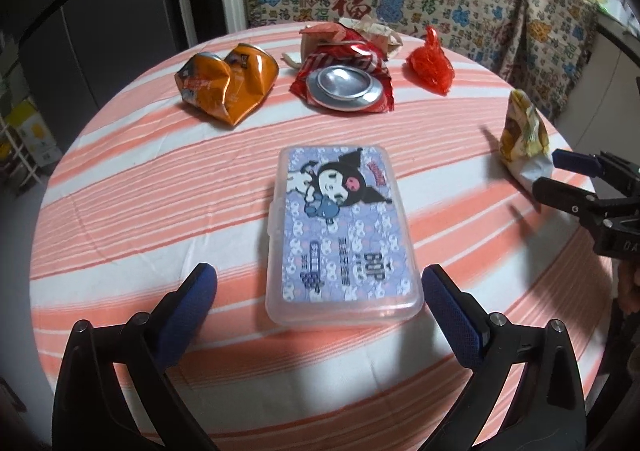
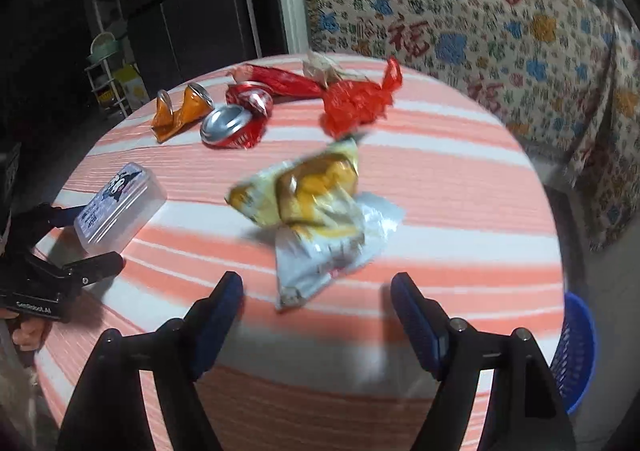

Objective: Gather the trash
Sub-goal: 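Close left tool on the Kuromi box while right tool grasps the yellow-and-silver snack bag, then carry box and snack bag over the blue basket and open both tools, then move both open tools back over the table, then lower the open left tool onto the crushed orange Fanta can, then close left tool on the Fanta can while right tool grasps the red plastic bag, then carry can and red bag over the blue basket and open both tools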

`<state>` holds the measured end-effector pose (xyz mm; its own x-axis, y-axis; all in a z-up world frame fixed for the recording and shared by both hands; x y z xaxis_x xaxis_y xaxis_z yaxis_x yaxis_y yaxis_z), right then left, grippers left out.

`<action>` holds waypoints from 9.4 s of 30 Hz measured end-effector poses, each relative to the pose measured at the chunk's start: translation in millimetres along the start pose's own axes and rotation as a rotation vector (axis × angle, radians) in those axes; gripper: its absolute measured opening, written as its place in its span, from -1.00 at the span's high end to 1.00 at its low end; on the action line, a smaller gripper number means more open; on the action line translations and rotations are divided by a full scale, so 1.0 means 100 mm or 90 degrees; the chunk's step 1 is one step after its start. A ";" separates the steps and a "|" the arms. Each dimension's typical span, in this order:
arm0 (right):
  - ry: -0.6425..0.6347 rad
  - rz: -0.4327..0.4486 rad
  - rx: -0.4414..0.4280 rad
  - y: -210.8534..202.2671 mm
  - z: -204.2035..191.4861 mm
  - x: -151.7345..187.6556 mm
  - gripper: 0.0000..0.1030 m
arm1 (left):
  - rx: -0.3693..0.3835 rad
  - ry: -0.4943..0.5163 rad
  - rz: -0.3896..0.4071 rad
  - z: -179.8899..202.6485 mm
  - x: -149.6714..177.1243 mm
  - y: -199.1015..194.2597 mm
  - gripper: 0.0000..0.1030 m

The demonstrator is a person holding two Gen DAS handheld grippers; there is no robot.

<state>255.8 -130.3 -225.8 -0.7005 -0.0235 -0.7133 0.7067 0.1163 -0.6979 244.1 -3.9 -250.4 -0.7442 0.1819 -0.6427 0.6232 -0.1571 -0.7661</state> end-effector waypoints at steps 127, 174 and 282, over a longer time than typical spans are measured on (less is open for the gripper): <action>0.087 0.099 0.065 -0.65 1.36 -0.05 -0.35 | 0.037 0.079 0.024 1.37 -0.48 0.06 -0.91; 0.043 -0.041 0.075 0.61 0.20 -0.32 -0.69 | 0.075 0.095 -0.016 -0.82 -0.88 0.82 -0.99; 0.066 -0.092 0.002 0.11 0.29 -0.28 0.36 | 0.018 -0.076 0.057 -0.26 -0.05 -0.38 0.57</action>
<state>285.9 -157.2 -215.2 -0.8010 0.0635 -0.5953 0.5984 0.1161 -0.7927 230.6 25.9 -218.4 -0.7107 0.0489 -0.7018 0.6822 -0.1957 -0.7045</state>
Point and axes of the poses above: each gripper's, at about its wrist camera, not at the fingertips, and y roughly the way its jaws point, z to its right, x to its underside, the point moved 5 cm from there along y, roughly the way its jaws point, and after that the axes turned 3 degrees about z, right-handed, at the moved point
